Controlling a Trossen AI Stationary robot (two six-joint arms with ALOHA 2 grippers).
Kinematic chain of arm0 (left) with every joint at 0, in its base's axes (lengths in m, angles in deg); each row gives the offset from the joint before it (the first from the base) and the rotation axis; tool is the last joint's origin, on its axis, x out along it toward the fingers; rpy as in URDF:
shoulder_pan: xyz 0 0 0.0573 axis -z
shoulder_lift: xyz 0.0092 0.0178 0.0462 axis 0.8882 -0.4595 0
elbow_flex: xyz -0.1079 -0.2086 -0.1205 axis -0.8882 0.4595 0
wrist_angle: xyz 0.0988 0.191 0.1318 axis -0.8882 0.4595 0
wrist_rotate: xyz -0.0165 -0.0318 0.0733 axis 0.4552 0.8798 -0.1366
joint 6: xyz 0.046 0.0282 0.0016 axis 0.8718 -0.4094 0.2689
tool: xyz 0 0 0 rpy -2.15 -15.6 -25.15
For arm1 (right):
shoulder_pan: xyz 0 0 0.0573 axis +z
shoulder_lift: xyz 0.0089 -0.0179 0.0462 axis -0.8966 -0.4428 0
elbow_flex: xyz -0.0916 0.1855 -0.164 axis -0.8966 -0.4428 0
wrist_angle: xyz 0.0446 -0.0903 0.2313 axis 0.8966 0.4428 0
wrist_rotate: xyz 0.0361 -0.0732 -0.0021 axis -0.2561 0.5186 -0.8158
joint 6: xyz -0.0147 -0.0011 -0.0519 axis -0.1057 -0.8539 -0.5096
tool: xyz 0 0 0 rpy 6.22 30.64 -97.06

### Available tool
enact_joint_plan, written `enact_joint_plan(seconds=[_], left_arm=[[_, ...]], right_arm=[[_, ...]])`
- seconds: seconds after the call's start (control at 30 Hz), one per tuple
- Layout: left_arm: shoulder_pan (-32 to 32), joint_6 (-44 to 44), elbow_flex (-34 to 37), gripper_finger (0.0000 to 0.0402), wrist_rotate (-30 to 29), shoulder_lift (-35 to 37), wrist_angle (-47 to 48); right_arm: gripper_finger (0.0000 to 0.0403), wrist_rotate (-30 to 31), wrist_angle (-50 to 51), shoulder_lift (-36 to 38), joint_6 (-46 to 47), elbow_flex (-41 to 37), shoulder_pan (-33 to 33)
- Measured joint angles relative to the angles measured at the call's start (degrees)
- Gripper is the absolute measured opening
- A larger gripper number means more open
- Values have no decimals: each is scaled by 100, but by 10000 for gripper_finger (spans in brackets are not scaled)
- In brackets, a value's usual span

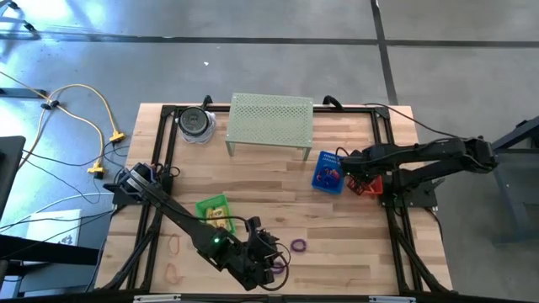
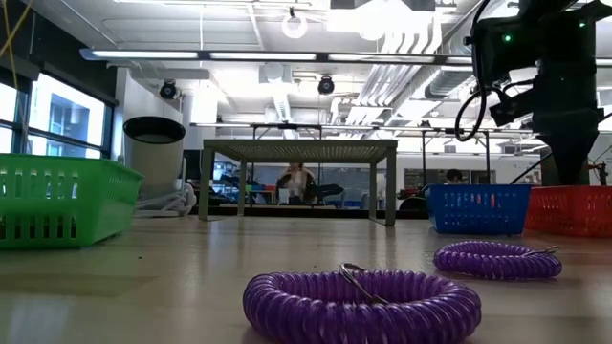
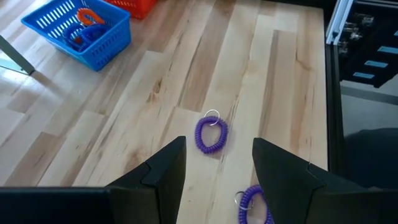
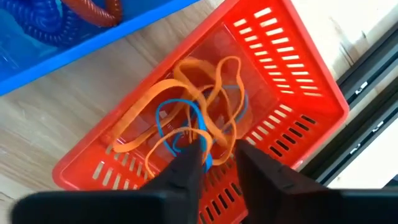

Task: Pick & Place Office Desk Supplies
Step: Put the orange rubber band into the red bin, then put the violet spring keychain into the blue bin

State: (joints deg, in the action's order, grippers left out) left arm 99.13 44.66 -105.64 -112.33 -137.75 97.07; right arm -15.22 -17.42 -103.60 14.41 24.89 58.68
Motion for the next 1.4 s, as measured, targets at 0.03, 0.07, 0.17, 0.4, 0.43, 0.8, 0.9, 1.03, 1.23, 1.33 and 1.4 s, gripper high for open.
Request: enact_joint_plan(seconds=[0.03,0.07,0.17,0.4,0.43,0.8,0.9,1.03,1.23,1.33,1.4], left_arm=[[0,1,0,177,0,0,9],[0,1,-2,177,0,0,34],[0,-1,-2,177,0,0,132],[14,-15,-3,177,373,0,234],[39,-18,-4,177,447,0,251],[620,-604,2,177,252,0,326],[754,-828,3,177,220,0,323],[887,-1128,12,177,170,-88,306],[954,-1332,13,177,260,-345,127],[974,-1413,17,177,306,-369,132],[994,-1458,15,177,305,-369,95]], right_arm=[[98,-3,-2,0,0,-1,0],[112,-2,-2,0,0,1,0],[143,38,42,0,122,44,0],[148,294,669,4,637,831,198],[146,247,702,4,706,982,287],[131,-409,-1763,6,430,1569,2182],[130,-420,-3011,-132,-27,1560,2795],[130,-434,-4622,-450,-1085,1558,3453],[130,-403,-6403,-1230,-2547,1555,3988],[132,-205,-6752,-1672,-2773,1555,4046],[142,-107,-6742,-1950,-2543,1571,4025]])
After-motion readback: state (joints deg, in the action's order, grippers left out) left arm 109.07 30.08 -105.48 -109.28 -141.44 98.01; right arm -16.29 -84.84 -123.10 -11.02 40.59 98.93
